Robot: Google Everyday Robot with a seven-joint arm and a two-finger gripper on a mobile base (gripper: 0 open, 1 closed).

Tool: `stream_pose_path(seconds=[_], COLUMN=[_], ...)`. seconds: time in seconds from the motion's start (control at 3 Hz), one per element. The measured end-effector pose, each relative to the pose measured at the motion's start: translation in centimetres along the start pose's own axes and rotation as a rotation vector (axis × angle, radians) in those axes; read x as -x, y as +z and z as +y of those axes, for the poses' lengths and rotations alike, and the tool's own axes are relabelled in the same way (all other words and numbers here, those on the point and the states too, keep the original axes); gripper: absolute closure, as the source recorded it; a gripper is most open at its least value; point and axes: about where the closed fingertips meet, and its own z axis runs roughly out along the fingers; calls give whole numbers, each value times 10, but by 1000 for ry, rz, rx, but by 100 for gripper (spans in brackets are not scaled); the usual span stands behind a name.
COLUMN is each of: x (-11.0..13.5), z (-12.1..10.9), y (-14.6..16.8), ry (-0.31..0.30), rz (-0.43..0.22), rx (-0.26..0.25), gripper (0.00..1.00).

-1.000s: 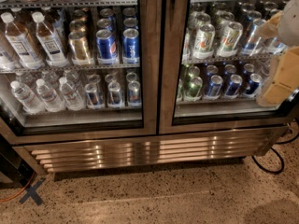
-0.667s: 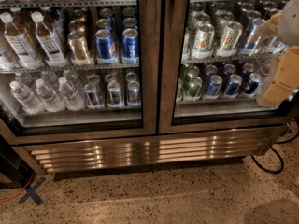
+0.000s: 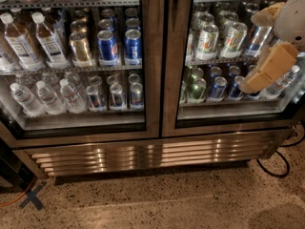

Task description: Open right fridge door

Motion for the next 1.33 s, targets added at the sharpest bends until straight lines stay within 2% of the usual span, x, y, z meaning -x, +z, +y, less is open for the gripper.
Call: stream_pose_path(seconds=[0.33, 1.0, 1.33], x=[19, 23, 40], z=[-18, -18, -26], y=[4, 4, 18], ry=[-17, -20, -47], rz=[-139, -148, -252], rx=[-56, -59, -45], gripper=[0, 0, 0])
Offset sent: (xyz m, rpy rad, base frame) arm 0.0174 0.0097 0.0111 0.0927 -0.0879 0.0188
